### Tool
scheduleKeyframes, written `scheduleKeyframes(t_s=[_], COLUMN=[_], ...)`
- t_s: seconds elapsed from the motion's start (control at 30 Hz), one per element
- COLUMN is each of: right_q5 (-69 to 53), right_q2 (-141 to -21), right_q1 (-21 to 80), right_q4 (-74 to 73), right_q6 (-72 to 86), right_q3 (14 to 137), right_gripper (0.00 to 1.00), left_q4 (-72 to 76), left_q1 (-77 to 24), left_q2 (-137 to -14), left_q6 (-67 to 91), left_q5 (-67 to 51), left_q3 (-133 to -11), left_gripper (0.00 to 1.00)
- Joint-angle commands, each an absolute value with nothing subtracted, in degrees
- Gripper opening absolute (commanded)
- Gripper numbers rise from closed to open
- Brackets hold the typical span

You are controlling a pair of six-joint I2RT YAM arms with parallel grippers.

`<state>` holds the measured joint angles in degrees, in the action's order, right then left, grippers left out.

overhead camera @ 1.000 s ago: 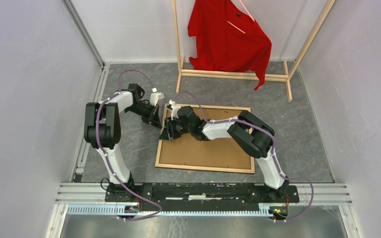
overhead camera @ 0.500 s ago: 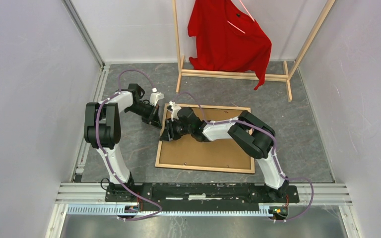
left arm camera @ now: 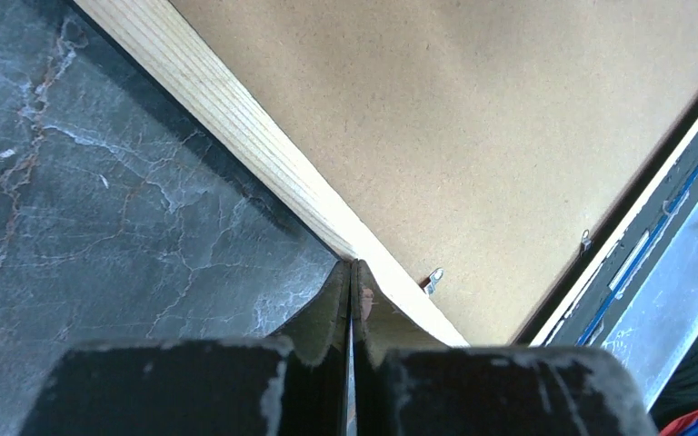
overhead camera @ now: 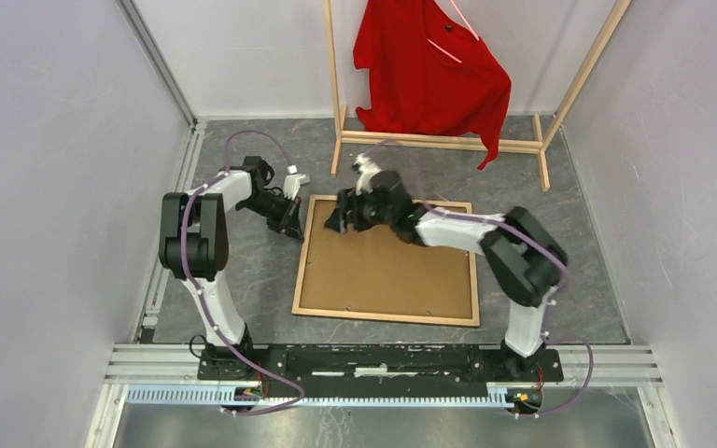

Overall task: Put the photo into the frame
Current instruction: Install the photo frame at the center of the board.

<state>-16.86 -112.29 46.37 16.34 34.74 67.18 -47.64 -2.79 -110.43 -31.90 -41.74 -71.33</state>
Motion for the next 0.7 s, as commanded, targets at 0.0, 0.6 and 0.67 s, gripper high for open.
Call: scheduleKeyframes(t_s=[0.0, 0.6, 0.67], right_q5=[-9.21, 0.13, -3.06], right_q2=[-98.12, -73.77, -76.62], right_q1=[38.34, 5.32, 4.78], right_q4=[12.38, 8.1, 10.28], right_q6=[31.17, 31.67, 32.28], right_q3=[60.12, 27.9, 28.51], right_gripper=[0.8, 0.95, 0.94], left_q4=[-50.69, -49.26, -47.56], left_q1=[-3.82, -7.37, -9.8], left_q2=[-108.62, -105.08, -103.76], left_q6=[-35.02, -39.7, -39.64], left_q5=[-40.6, -28.48, -27.0], left_q3=[-73.05, -68.04, -65.43], left_gripper=[0.05, 0.09, 0.1])
